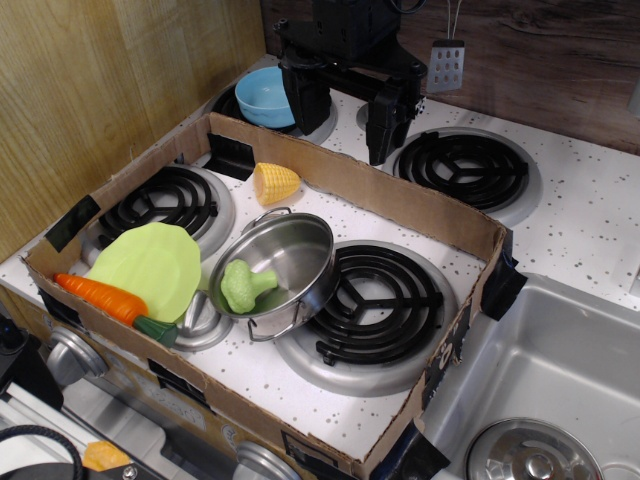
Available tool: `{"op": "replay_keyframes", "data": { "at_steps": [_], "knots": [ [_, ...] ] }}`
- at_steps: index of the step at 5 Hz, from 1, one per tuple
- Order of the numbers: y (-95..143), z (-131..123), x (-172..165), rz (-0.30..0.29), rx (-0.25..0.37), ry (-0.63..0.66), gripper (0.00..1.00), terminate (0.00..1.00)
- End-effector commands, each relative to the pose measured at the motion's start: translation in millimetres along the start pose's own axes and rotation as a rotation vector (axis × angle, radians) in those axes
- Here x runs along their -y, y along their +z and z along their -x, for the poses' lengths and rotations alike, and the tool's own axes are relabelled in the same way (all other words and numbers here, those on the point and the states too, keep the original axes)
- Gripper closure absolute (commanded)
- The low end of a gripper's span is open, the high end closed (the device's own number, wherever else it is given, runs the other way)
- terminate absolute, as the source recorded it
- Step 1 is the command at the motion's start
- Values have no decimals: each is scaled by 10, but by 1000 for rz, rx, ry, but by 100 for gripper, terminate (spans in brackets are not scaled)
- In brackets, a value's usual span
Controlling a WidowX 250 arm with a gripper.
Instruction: Take broccoli out of pan
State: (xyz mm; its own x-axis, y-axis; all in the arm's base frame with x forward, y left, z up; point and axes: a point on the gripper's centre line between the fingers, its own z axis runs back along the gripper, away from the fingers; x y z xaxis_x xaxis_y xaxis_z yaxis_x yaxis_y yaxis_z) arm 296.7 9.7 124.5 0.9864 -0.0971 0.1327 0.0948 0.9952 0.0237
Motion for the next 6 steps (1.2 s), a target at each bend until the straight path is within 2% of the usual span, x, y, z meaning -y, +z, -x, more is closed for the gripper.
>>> {"op": "replay_keyframes", "data": {
  "at_steps": [1, 2, 3, 5, 6],
  "knots": [
    [0, 0, 0, 0, 0, 0, 0, 0],
    [58, 111, -56, 73, -34, -146, 0, 0],
    [74, 272, -83, 28, -17, -313, 0, 0],
    [3, 645, -152, 12, -2, -582, 0, 0],
    [-66, 759, -184, 58, 9, -617, 0, 0]
  ]
}}
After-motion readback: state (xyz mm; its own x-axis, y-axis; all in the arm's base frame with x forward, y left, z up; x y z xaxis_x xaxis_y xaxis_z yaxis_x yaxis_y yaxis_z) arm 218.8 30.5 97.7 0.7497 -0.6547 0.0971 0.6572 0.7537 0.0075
